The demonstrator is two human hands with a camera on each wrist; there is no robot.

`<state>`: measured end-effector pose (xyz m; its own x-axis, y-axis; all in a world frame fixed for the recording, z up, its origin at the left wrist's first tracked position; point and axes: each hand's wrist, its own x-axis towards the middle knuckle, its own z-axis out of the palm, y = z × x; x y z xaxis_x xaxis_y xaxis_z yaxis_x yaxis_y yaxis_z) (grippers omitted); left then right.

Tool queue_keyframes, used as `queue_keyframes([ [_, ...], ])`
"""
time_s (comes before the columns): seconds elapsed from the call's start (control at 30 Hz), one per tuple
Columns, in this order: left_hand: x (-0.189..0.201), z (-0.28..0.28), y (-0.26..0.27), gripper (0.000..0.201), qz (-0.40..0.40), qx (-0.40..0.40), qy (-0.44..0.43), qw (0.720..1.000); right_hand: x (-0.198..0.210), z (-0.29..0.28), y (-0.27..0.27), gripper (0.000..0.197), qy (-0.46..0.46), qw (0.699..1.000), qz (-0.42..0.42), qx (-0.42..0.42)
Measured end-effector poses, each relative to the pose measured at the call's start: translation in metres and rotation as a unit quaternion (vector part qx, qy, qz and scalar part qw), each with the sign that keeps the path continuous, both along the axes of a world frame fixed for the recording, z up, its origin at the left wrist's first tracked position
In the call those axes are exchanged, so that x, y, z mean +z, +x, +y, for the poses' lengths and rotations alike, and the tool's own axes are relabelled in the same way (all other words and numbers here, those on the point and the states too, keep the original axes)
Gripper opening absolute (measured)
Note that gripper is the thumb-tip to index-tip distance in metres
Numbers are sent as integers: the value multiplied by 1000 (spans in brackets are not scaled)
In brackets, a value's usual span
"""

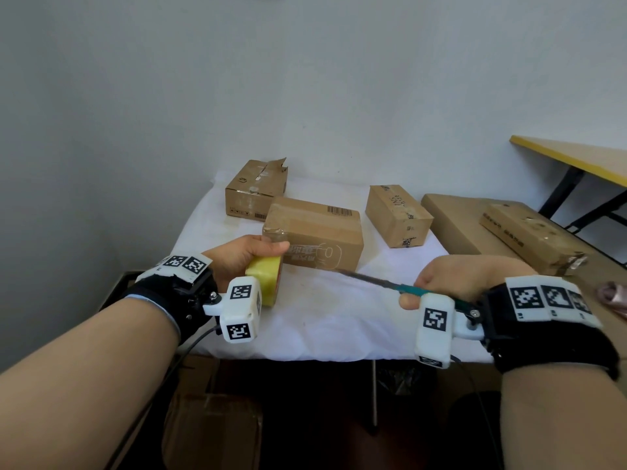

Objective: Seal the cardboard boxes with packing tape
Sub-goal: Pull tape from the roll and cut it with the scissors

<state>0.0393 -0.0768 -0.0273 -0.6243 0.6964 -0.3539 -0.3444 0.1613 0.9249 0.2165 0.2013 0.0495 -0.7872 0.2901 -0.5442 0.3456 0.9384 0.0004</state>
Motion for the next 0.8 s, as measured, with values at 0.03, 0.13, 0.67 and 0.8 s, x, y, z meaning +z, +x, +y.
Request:
queue_keyframes([
  [0.03,0,0,1,79,1,-1,2,1000,-2,-2,-1,57,-47,998,27,-27],
  [0.13,5,0,9,48,0,5,11,1000,-12,-17,-15,46,-179,978,92,-63],
  [0.67,-4,-5,5,83,9,56,22,998,-22,-33,-70,84,-232,971,50,-12],
  [0.8,-6,-4,1,78,4,49,29,998,-25,-40,-81,77,-216,975,47,-5],
])
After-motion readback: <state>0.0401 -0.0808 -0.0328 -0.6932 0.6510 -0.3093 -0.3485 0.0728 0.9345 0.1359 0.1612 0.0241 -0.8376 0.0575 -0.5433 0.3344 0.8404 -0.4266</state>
